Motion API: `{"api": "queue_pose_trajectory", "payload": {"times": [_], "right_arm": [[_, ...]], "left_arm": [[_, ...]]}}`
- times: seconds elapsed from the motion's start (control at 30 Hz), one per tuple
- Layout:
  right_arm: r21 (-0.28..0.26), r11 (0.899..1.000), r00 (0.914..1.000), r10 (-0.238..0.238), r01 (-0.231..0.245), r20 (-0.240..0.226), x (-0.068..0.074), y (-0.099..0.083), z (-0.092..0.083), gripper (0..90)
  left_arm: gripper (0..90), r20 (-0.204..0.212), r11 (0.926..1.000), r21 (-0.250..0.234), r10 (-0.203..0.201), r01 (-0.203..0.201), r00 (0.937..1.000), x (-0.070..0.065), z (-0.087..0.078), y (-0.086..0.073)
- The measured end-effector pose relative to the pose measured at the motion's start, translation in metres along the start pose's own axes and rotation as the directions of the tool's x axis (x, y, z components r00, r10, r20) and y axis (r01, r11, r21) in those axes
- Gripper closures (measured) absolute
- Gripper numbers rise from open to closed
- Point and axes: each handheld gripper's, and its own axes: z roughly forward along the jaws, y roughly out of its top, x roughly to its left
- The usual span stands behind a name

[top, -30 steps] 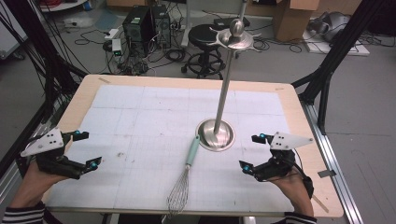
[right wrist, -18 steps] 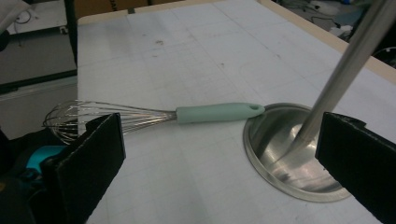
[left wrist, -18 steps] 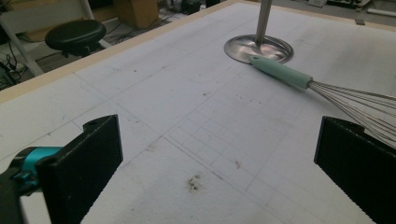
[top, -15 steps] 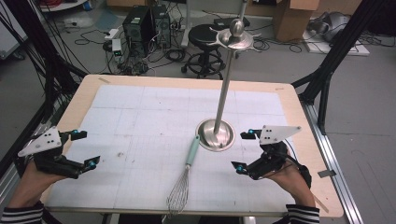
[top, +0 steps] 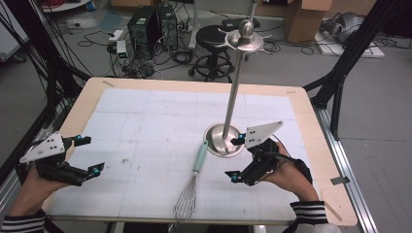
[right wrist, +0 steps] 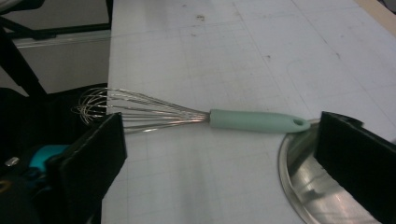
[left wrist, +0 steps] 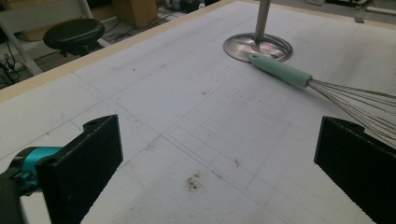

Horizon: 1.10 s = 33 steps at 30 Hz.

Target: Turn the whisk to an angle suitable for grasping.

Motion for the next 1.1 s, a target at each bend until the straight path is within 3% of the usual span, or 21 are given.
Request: {"api": "queue_pose_trajectory", "payload": {"times": [0.2, 0.23, 0.37, 0.4, 0.47, 0.5, 0.57, 0.63, 0.83, 0.97, 1.1], "right_arm": [[0.02, 1.0, 0.9992, -0.008, 0.009, -0.039, -0.001, 0.01, 0.016, 9.8], [0.016, 1.0, 0.9975, 0.012, -0.011, -0.069, -0.002, 0.013, 0.022, 23.7], [0.035, 0.999, 0.9948, 0.004, -0.001, -0.101, -0.002, 0.016, 0.031, 32.2], [0.047, 0.999, 0.9935, 0.015, -0.009, -0.113, -0.001, 0.018, 0.037, 42.1], [0.056, 0.998, 0.9923, 0.021, -0.014, -0.122, -0.001, 0.019, 0.04, 47.2], [0.071, 0.997, 0.9923, 0.023, -0.015, -0.122, -0.001, 0.021, 0.047, 58.7], [0.075, 0.997, 0.9922, 0.02, -0.011, -0.123, -0.001, 0.022, 0.051, 61.0], [0.101, 0.995, 0.9911, 0.036, -0.023, -0.128, -0.001, 0.025, 0.062, 71.7], [0.15, 0.989, 0.9871, 0.041, -0.018, -0.154, -0.001, 0.028, 0.083, 82.7], [0.202, 0.979, 0.9895, 0.051, -0.023, -0.135, 0.0, 0.03, 0.1, 89.6], [0.217, 0.976, 0.9898, 0.04, -0.01, -0.137, 0.0, 0.03, 0.11, 89.8]], "left_arm": [[1.7, 0.002, 1.0, 0.003, 0.004, -0.004, 1.0, 0.0, 0.001, 0.0], [1.7, 0.001, 1.0, 0.005, 0.004, -0.004, 1.0, 0.0, 0.001, 0.0], [1.7, -0.001, 1.0, 0.005, 0.002, -0.002, 1.0, 0.0, 0.001, -0.001], [1.7, 0.001, 1.0, 0.005, 0.004, -0.004, 1.0, 0.0, 0.002, -0.001], [1.7, 0.001, 1.0, 0.007, 0.005, -0.005, 1.0, 0.0, 0.002, -0.001], [1.7, 0.002, 1.0, 0.008, 0.005, -0.005, 1.0, 0.0, 0.002, -0.001], [1.7, 0.002, 0.9999, 0.01, 0.004, -0.004, 1.0, 0.0, 0.003, -0.001], [1.7, -0.002, 0.9998, 0.019, 0.006, -0.006, 1.0, 0.0, 0.004, -0.002], [1.7, 0.001, 0.9995, 0.028, 0.014, -0.014, 0.9999, -0.002, 0.006, -0.001], [1.7, 0.002, 0.9996, 0.025, 0.015, -0.015, 0.9999, -0.003, 0.006, 0.0], [1.7, 0.003, 0.9995, 0.026, 0.016, -0.016, 0.9999, -0.003, 0.006, 0.0]]}}
